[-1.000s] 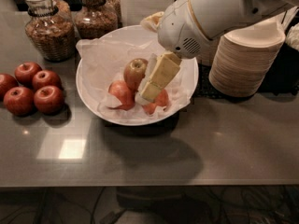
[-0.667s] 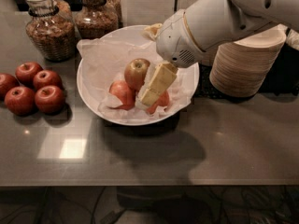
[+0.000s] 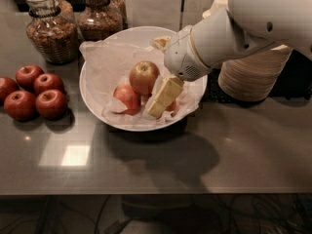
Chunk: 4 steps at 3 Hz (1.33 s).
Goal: Pick apple from white bowl
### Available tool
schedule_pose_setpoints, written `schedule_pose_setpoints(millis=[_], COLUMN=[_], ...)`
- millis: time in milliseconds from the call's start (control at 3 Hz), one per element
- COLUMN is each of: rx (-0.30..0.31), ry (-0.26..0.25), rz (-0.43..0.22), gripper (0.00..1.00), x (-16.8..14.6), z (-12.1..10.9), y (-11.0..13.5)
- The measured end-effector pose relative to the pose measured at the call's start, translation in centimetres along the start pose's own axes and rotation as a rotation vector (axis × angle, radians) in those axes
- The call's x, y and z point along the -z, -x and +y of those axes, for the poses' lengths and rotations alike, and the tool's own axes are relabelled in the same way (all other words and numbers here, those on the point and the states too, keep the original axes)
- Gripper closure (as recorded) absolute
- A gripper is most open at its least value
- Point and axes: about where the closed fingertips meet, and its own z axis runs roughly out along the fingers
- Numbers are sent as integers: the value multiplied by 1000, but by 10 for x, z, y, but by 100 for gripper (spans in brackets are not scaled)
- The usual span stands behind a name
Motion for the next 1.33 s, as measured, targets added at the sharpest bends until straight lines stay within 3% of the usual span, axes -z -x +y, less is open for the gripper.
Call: schedule_pose_setpoints(millis=[1000,1333], rx=[-24,-24], ry=[9,9], rz=[-7,-7], gripper=[0,19], x=[-19,-19], z=[-2,-2], y=[-5,-5])
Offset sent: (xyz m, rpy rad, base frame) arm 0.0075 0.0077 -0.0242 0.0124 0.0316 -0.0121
